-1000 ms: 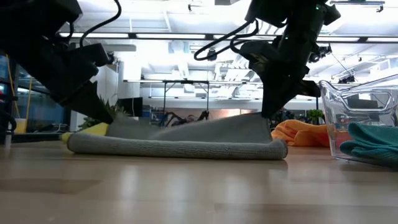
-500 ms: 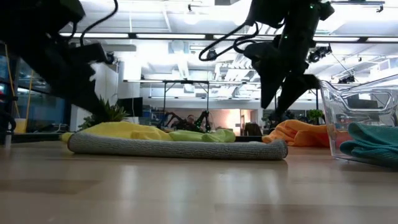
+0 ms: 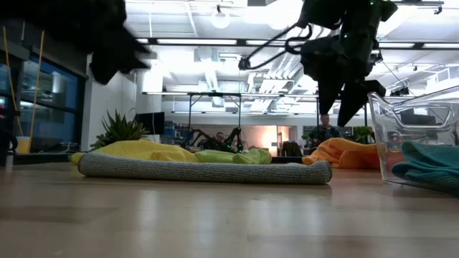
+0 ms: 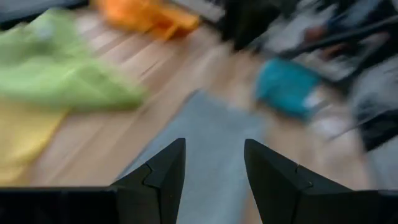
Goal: Fold microfiber towels
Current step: Fold the gray microfiber cloth
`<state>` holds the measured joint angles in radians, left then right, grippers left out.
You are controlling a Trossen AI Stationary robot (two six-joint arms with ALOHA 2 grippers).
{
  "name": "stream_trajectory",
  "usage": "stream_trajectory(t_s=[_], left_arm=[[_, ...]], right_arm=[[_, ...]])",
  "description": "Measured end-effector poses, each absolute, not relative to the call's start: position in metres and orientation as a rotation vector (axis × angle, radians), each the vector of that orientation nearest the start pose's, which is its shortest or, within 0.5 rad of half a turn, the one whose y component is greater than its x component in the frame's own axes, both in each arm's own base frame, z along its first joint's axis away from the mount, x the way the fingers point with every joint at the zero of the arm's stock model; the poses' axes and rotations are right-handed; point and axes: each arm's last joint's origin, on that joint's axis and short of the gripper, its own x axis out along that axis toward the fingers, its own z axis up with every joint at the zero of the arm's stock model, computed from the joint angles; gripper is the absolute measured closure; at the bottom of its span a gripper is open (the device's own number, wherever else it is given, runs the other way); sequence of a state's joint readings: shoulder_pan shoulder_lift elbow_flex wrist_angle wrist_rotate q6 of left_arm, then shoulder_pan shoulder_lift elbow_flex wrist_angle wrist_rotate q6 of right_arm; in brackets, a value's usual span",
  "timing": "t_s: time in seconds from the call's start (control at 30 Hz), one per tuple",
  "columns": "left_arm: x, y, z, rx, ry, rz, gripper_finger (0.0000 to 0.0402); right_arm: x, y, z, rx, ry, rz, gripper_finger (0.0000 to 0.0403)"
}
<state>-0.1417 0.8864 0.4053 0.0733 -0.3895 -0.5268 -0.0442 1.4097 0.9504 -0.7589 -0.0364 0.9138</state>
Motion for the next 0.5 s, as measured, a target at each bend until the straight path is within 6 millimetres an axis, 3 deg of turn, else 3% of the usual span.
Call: stream_trajectory(t_s=[0.1, 0.27, 0.37, 0.5], left_arm=[[0.193, -0.017, 0.219, -0.367, 0.238, 0.240, 0.0247], [0.208, -0.015, 0.214, -0.286, 0.304, 0.188, 0.0262], [0.224, -0.010, 0.216, -0.238, 0.374, 0.156, 0.0297], [0.253, -0.004, 0.218, -0.167, 0.468, 0.089, 0.0376]], right_arm=[[0.258, -0.007, 0.220, 0.815, 1.122, -0.527, 0.0158], [0.258, -0.005, 0.220, 0.775, 1.134, -0.500, 0.0158], [0.255, -0.005, 0.223, 0.742, 1.133, -0.483, 0.0158], [0.245, -0.006, 0.234, 0.685, 1.099, -0.490, 0.0158]])
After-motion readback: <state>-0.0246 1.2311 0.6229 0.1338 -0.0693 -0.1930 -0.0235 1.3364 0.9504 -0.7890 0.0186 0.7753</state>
